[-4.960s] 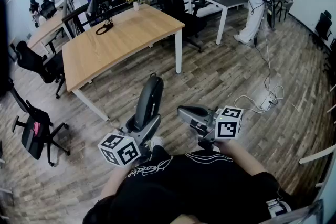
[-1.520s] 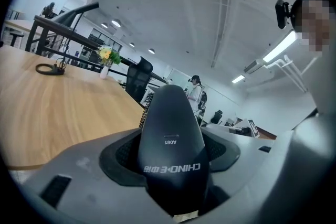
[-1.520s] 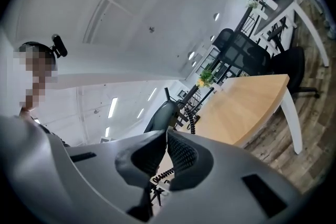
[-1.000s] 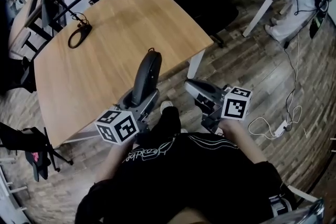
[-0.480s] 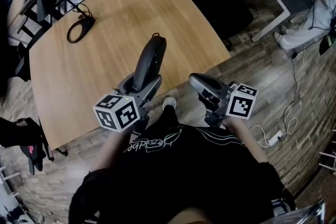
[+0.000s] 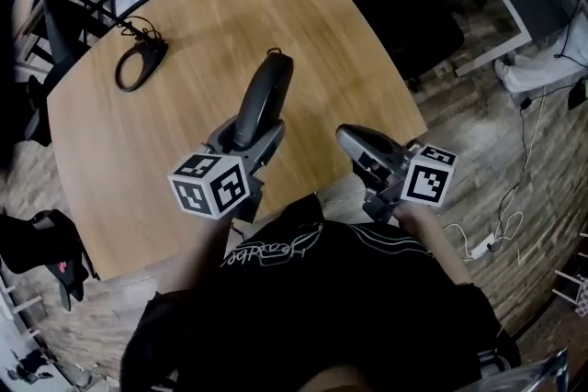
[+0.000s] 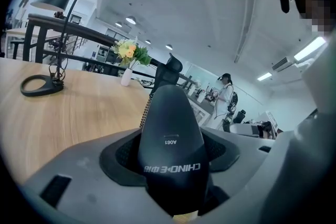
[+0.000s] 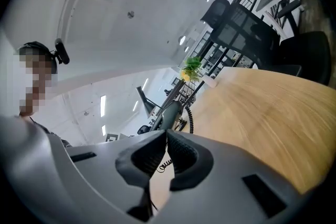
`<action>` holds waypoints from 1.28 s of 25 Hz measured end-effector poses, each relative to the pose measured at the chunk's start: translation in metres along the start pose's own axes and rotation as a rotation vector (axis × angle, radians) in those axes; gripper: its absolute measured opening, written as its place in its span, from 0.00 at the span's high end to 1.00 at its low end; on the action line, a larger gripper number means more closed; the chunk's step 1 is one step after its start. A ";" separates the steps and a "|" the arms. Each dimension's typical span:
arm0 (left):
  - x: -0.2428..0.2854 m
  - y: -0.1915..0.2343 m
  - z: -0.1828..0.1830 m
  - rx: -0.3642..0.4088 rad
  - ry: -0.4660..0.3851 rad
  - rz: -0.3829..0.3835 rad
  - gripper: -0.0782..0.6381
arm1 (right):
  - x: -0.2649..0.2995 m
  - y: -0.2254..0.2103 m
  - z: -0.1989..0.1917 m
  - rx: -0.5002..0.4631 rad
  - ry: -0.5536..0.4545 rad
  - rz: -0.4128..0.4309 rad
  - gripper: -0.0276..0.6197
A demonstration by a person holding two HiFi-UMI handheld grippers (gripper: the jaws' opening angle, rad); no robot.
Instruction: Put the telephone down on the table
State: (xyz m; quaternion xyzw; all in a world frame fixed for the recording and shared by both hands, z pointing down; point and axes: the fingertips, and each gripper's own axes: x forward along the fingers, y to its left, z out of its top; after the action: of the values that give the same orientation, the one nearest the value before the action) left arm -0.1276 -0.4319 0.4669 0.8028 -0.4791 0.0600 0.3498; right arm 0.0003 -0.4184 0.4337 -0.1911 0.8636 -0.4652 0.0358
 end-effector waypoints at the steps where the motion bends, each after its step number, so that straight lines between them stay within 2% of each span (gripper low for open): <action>1: 0.004 0.007 0.001 0.002 0.008 0.007 0.49 | 0.005 -0.003 0.002 0.004 0.002 -0.004 0.90; 7: 0.034 0.047 0.002 0.016 0.055 0.053 0.49 | 0.021 -0.025 0.013 0.029 0.006 -0.029 0.89; 14: 0.066 0.076 -0.015 0.022 0.123 0.089 0.49 | 0.025 -0.048 0.015 0.077 0.002 -0.060 0.90; 24: 0.100 0.099 -0.045 0.063 0.203 0.139 0.49 | 0.022 -0.072 0.005 0.123 0.004 -0.088 0.89; 32: 0.113 0.099 -0.064 0.082 0.250 0.160 0.49 | 0.018 -0.080 0.001 0.149 -0.002 -0.093 0.90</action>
State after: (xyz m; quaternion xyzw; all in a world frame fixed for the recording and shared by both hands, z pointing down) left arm -0.1325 -0.5039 0.6132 0.7621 -0.4913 0.2066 0.3678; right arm 0.0072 -0.4649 0.5005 -0.2283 0.8168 -0.5291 0.0291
